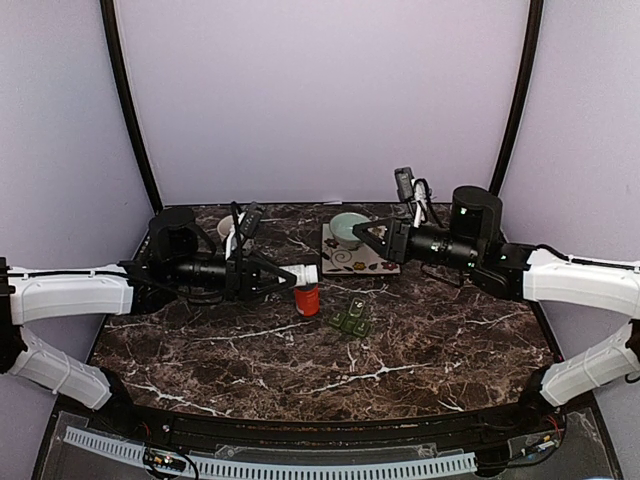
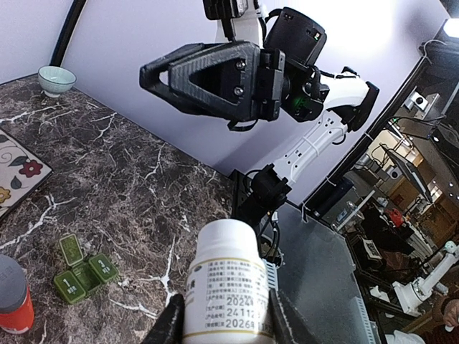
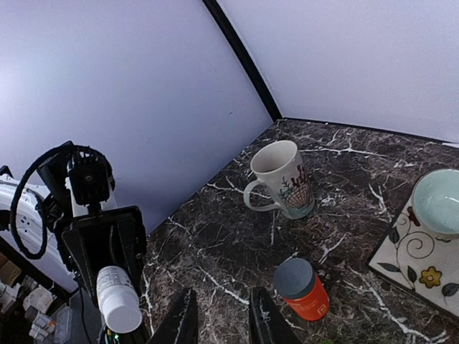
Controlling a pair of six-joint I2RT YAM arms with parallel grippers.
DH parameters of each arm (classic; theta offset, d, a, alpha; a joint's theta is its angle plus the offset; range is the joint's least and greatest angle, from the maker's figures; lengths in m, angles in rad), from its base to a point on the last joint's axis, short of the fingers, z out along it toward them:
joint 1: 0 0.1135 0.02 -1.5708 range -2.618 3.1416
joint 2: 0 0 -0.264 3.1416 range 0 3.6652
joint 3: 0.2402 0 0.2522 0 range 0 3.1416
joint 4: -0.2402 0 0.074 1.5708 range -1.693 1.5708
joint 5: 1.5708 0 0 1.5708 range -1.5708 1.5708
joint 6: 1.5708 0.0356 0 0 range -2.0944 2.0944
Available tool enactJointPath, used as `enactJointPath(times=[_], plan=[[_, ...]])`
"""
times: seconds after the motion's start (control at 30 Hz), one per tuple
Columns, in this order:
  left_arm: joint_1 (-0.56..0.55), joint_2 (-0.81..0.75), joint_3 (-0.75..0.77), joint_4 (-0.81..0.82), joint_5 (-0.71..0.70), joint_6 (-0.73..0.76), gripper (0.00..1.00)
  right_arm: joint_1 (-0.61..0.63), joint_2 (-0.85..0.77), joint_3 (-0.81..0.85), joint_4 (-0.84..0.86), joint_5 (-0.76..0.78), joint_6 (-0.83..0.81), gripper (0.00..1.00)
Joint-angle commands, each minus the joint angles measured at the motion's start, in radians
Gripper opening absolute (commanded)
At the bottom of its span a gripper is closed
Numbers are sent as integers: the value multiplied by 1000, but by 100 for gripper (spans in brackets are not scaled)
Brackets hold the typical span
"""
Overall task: Sort the pills into containers
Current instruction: Remove the lid of the pill bottle.
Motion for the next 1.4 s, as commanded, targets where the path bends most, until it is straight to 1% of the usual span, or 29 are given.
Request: enactJointPath(times=[0.0, 0.07, 0.17, 0.3, 0.37, 0.57, 0.97, 1.2, 1.37], plan=[[5, 27, 42, -4, 43, 32, 0, 33, -36, -42, 65, -119, 145, 28], [6, 42, 47, 3, 55, 30, 0, 57, -38, -56, 76, -139, 173, 30], [8, 68, 59, 14, 78, 26, 0, 71, -35, -68, 101, -186, 221, 39], [12, 96, 75, 23, 105, 22, 0, 86, -27, -73, 110, -211, 255, 48], [14, 105, 84, 25, 116, 22, 0, 90, -16, -70, 108, -222, 269, 51], [20, 126, 109, 22, 148, 21, 0, 101, 34, -68, 122, -252, 314, 52], [25, 146, 128, 17, 179, 19, 0, 115, 89, -55, 159, -289, 343, 56], [25, 159, 138, 27, 189, 13, 0, 119, 114, -40, 157, -306, 345, 56], [27, 165, 141, 29, 198, 9, 0, 119, 118, -37, 171, -312, 348, 51]])
